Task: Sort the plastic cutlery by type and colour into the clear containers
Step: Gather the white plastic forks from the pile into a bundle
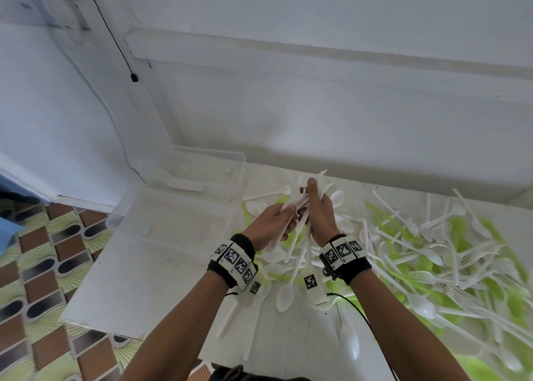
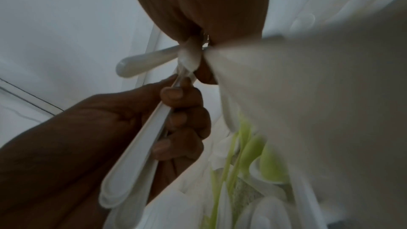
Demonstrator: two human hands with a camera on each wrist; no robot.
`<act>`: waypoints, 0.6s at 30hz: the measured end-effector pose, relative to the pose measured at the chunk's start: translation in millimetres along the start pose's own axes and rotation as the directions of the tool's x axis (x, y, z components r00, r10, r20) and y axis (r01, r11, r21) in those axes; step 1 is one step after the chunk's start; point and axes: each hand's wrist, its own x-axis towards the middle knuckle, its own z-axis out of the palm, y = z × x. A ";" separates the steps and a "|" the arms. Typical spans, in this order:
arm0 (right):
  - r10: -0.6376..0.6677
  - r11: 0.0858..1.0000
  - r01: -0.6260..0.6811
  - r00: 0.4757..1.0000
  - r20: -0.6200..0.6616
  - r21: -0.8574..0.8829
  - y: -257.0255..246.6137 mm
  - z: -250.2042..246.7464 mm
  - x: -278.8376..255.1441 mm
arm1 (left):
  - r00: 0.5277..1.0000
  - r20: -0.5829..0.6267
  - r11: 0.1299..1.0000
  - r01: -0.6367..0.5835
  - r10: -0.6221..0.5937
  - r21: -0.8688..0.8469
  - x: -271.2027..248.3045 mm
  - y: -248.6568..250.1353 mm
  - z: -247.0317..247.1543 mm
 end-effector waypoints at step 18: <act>-0.017 0.997 0.023 0.996 0.092 -0.068 -7.3 7.7 -7.2 | 0.996 -0.085 0.991 -0.023 0.012 -0.130 7.0 0.1 -9.5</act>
